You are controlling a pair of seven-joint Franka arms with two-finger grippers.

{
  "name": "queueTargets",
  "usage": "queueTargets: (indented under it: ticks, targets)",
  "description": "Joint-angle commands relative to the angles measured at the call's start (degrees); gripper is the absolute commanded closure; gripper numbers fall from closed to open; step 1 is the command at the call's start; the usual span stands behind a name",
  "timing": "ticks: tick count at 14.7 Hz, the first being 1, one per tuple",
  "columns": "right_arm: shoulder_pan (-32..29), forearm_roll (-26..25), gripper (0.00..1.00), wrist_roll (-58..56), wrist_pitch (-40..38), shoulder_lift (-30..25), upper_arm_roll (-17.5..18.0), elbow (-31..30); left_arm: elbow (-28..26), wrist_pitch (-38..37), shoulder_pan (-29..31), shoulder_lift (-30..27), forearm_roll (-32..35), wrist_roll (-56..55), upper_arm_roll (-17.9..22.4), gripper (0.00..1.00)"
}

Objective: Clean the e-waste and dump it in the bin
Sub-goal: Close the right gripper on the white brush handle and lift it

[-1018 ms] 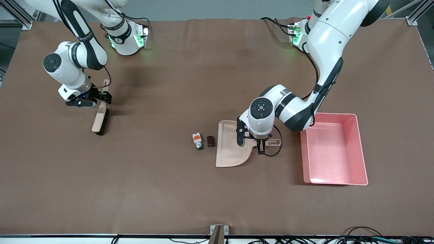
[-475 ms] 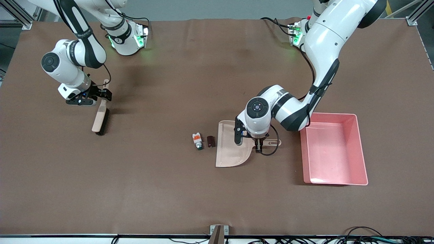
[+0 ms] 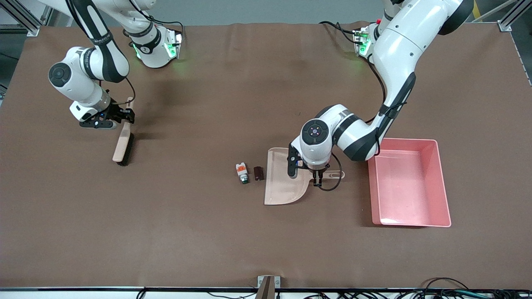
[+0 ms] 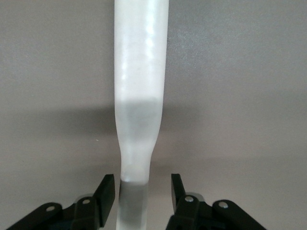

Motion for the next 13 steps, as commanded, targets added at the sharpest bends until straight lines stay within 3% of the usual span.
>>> queueTargets:
  ticks: [1,5,13]
  targets:
    - [0.4,0.9,0.45,0.5,0.2,-1.7,0.2,-1.6,1.1,-0.2,-0.8,0.6,1.2,-0.1,0.1,0.43]
    - [0.4,0.9,0.52,0.5,0.2,-1.6,0.2,-1.6,1.1,-0.1,-0.8,1.3,1.1,-0.1,0.1,0.43]
    - [1.0,1.4,0.54,0.5,0.5,-1.4,0.2,-1.6,1.2,-0.2,-1.1,1.7,1.2,-0.1,0.2,0.57]
